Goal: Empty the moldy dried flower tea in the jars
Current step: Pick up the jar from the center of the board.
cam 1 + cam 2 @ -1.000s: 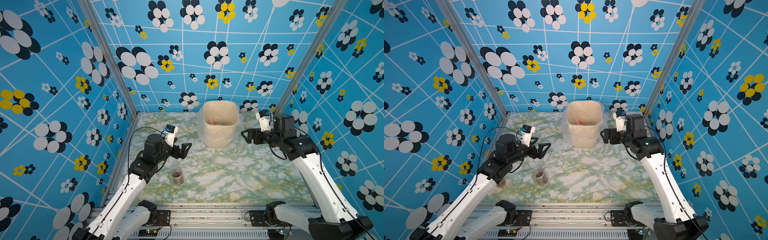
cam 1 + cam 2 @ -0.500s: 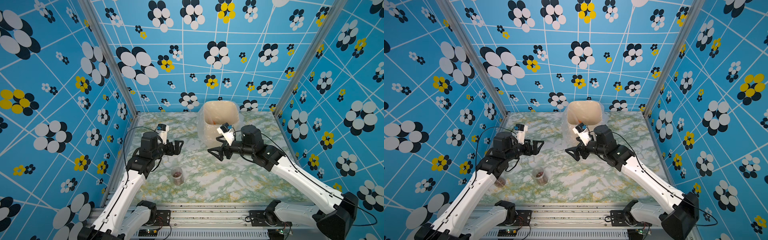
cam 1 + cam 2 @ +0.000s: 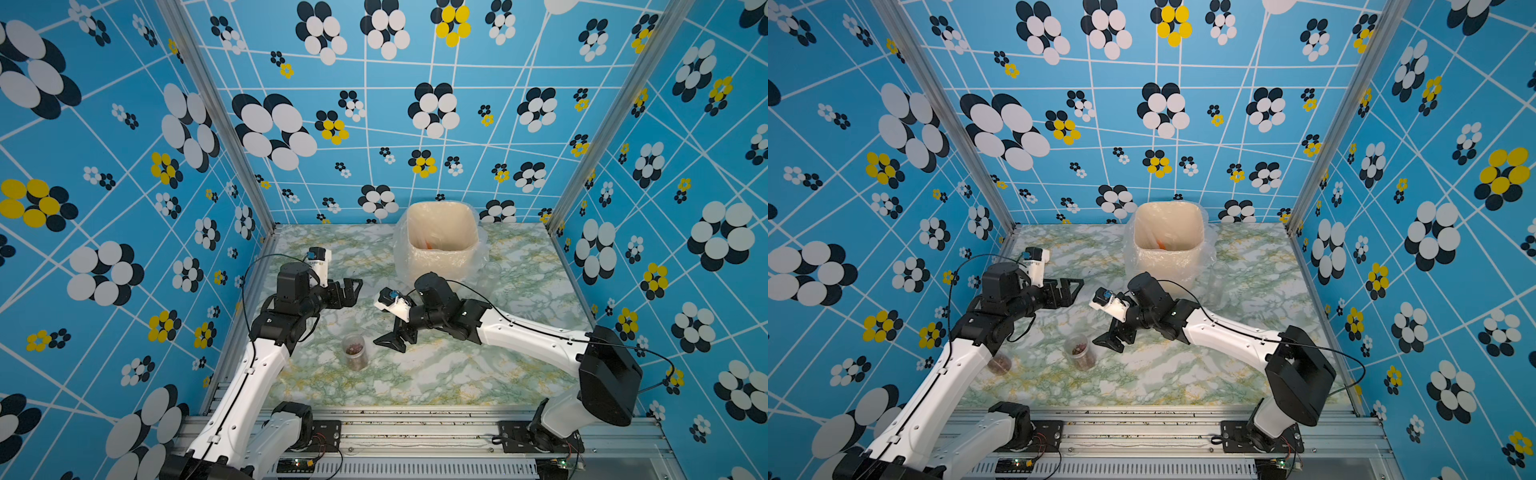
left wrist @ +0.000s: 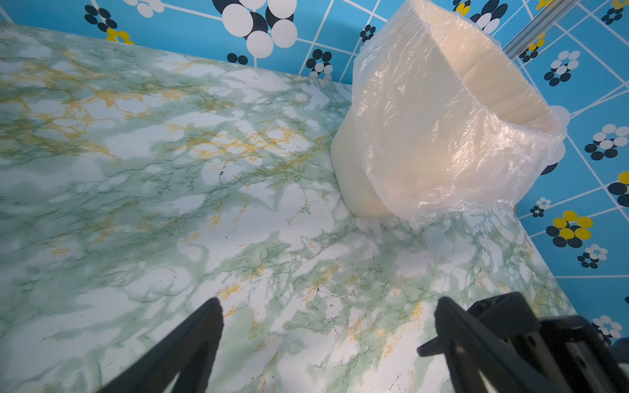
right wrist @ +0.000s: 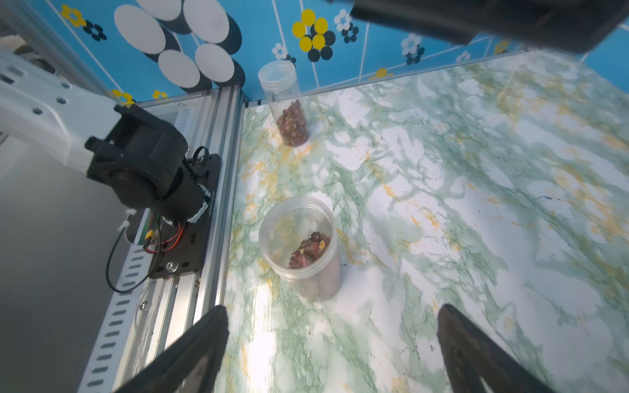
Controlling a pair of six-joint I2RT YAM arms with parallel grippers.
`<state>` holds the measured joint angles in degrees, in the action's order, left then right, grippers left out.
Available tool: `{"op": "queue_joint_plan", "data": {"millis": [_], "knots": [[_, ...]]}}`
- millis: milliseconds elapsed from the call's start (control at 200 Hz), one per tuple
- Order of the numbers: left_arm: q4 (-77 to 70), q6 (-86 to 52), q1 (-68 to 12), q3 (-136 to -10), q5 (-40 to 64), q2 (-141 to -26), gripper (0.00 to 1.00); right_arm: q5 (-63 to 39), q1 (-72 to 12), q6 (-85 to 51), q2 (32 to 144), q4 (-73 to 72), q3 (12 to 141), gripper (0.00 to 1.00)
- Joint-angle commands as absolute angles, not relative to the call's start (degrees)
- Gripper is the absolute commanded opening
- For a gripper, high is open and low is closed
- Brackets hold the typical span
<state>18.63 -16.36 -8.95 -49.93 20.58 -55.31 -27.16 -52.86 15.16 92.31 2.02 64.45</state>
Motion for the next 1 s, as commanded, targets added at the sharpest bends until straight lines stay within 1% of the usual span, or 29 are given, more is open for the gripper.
{"op": "queue_joint_plan", "data": {"millis": [0,105,340,620,725,860,994], "knots": [[17.1,-15.0,-8.4,-48.9,20.2,-53.6,0.99,-27.6,-54.3,21.4,95.8,5.4,68.6,0.99],[17.0,-15.0,-8.2,-48.7,20.0,-53.3,0.99,-26.6,-55.6,24.1,99.5,9.1,71.9,0.99],[16.9,-14.9,-8.1,-48.3,20.0,-52.8,1.0,-26.1,-58.1,27.1,105.3,12.2,77.9,0.98],[17.0,-14.7,-7.7,-48.2,20.0,-52.5,1.0,-24.5,-59.8,29.0,111.0,16.6,83.8,0.95],[17.0,-14.6,-7.5,-48.1,20.0,-52.4,0.99,-23.8,-60.1,29.6,112.4,17.9,85.1,0.92],[17.1,-14.5,-7.4,-48.0,19.9,-52.3,0.99,-23.8,-60.2,29.4,113.4,17.6,85.6,0.85],[17.1,-14.4,-7.2,-48.0,19.9,-52.2,1.0,-23.9,-60.6,28.7,114.2,16.6,85.9,0.8]]}}
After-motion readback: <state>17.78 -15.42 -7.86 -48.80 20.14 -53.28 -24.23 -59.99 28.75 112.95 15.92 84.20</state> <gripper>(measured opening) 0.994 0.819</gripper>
